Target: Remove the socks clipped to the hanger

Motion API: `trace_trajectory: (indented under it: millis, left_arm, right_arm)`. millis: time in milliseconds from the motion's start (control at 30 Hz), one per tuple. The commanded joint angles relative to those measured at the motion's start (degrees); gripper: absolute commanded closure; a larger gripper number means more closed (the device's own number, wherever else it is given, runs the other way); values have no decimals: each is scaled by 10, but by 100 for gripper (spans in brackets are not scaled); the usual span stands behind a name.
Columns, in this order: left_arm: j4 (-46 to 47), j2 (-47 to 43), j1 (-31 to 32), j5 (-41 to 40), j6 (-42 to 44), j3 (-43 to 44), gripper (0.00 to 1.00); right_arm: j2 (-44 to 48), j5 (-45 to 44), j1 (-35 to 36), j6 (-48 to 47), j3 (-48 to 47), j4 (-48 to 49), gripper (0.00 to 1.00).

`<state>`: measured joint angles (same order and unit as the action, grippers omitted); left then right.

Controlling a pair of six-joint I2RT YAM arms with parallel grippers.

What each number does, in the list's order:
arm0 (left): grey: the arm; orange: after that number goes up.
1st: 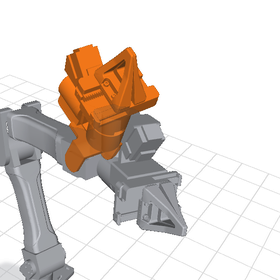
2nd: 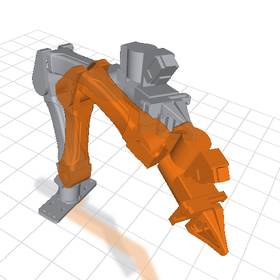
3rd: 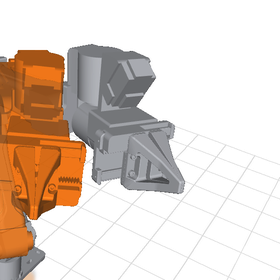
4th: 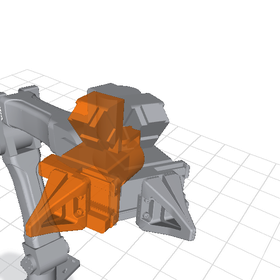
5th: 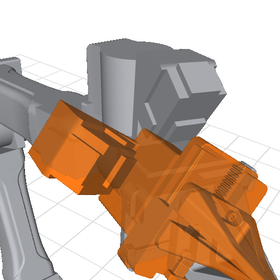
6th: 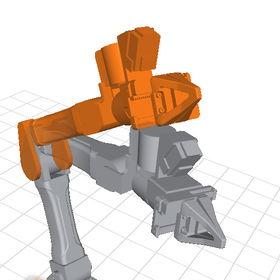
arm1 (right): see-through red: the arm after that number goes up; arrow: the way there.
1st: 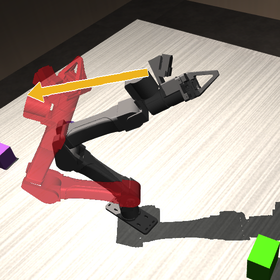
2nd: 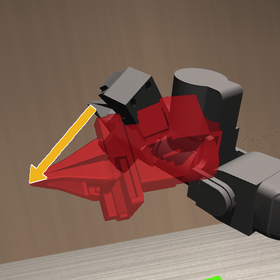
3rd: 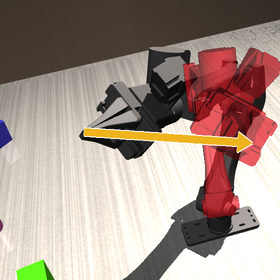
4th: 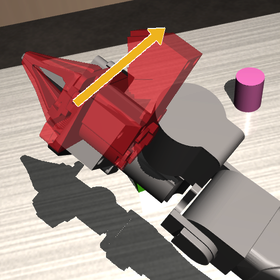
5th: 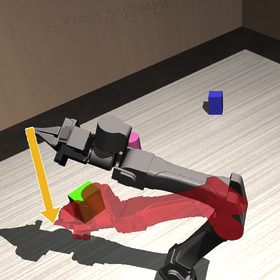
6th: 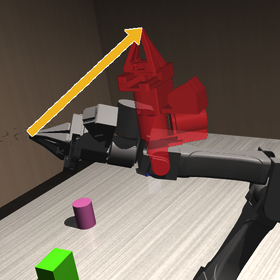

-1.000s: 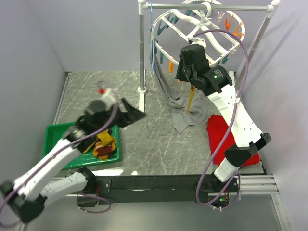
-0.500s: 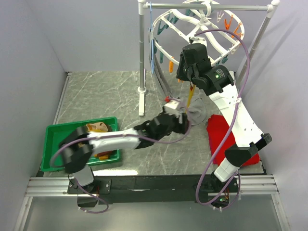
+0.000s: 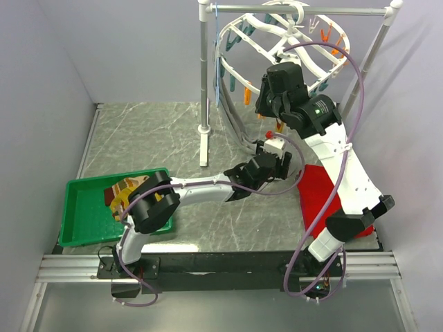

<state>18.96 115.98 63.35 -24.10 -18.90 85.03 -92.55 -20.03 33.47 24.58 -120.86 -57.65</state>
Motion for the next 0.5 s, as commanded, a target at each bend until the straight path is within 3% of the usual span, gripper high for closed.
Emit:
trace_trajectory:
  millis: [0,67,200,300,467]
  left_arm:
    - [-9,16,-10,-17,21,44,34]
    - [-23,23,-19,-3,14,58,39]
    - [-64,28,-32,44,7,80,70]
    - [-76,22,-33,80,2,87,84]
    - [-97,-18,-33,117,-30,70,92]
  right_arm:
    - [27,12,-1,-4,-21,-5,91]
    - [27,12,-2,-5,-22,-9,88]
    - [26,13,-1,-5,-20,-13,80]
    - [25,16,-1,-6,-25,-17,76]
    - [26,25,-1,-8,-31,-27,67]
